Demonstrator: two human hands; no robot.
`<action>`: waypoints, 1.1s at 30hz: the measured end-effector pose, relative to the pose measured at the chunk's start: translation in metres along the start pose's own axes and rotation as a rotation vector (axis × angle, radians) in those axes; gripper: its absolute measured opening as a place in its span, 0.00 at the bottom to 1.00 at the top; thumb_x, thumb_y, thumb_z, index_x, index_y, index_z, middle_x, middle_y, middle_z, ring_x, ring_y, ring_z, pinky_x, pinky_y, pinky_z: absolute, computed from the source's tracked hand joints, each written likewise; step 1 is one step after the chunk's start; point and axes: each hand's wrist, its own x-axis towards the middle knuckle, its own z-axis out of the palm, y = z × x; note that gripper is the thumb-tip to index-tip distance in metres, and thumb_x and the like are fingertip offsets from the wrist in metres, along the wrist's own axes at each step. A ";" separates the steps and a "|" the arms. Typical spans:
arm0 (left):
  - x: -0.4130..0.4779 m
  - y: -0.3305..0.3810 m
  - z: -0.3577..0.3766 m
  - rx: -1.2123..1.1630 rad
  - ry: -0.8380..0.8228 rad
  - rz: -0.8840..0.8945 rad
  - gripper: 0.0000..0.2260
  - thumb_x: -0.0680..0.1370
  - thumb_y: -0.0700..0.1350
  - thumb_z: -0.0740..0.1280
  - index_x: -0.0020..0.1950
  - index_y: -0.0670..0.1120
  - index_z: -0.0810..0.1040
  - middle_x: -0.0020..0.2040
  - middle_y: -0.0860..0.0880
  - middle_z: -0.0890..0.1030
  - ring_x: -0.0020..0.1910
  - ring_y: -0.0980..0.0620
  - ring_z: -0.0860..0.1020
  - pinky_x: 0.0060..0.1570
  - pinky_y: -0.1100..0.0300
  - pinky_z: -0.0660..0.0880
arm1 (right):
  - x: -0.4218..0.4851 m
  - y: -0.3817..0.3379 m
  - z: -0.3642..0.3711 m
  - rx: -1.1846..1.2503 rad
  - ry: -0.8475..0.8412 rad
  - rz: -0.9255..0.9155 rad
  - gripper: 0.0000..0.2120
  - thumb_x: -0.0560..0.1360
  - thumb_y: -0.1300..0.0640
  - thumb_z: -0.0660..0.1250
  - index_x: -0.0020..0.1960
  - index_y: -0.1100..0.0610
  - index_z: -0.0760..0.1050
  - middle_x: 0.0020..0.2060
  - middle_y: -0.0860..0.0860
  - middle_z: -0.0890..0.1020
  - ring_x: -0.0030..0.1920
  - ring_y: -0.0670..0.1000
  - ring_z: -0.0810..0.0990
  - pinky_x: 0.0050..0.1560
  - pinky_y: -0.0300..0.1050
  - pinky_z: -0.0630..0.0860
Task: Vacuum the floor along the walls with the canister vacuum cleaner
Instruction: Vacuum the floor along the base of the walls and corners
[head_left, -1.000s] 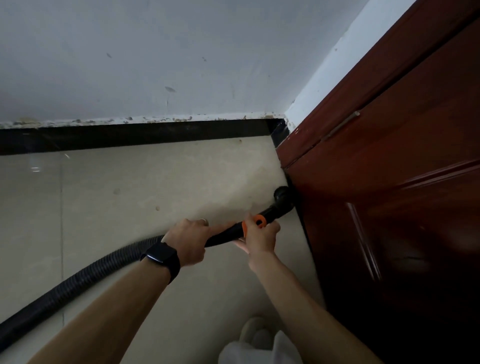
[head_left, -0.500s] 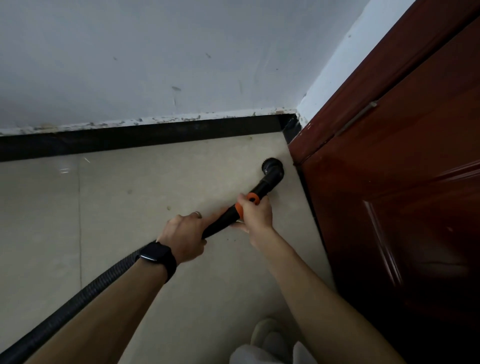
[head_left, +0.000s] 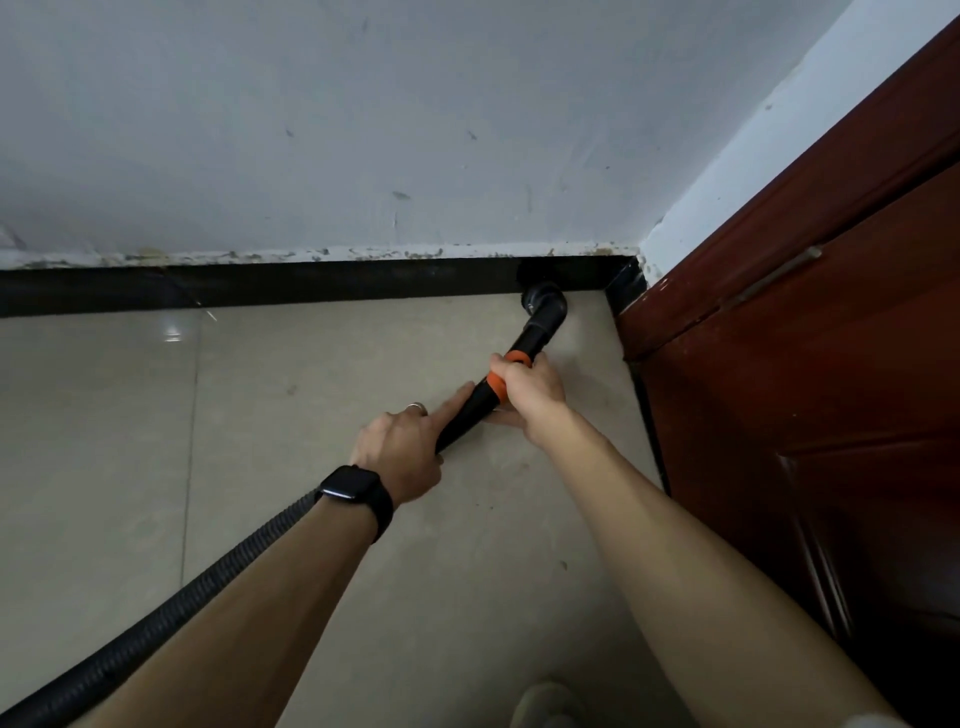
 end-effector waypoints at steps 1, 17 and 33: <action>-0.001 -0.002 -0.001 -0.013 0.002 -0.008 0.40 0.79 0.47 0.65 0.77 0.69 0.39 0.54 0.48 0.77 0.47 0.45 0.78 0.47 0.51 0.78 | 0.001 -0.001 0.002 0.002 -0.011 -0.001 0.23 0.77 0.53 0.73 0.68 0.54 0.69 0.58 0.57 0.79 0.52 0.61 0.84 0.40 0.62 0.85; -0.097 -0.115 -0.001 -0.100 0.049 -0.191 0.44 0.74 0.47 0.65 0.73 0.73 0.36 0.42 0.52 0.73 0.41 0.46 0.79 0.43 0.54 0.76 | -0.064 0.030 0.133 -0.175 -0.238 -0.087 0.29 0.68 0.44 0.72 0.64 0.52 0.68 0.51 0.53 0.79 0.50 0.61 0.84 0.51 0.63 0.84; -0.123 -0.063 -0.008 0.079 -0.132 0.116 0.41 0.78 0.47 0.65 0.73 0.75 0.40 0.54 0.52 0.76 0.52 0.45 0.79 0.47 0.53 0.74 | -0.122 0.099 0.037 0.167 -0.021 0.111 0.25 0.79 0.58 0.71 0.67 0.58 0.58 0.57 0.57 0.75 0.48 0.56 0.83 0.41 0.57 0.85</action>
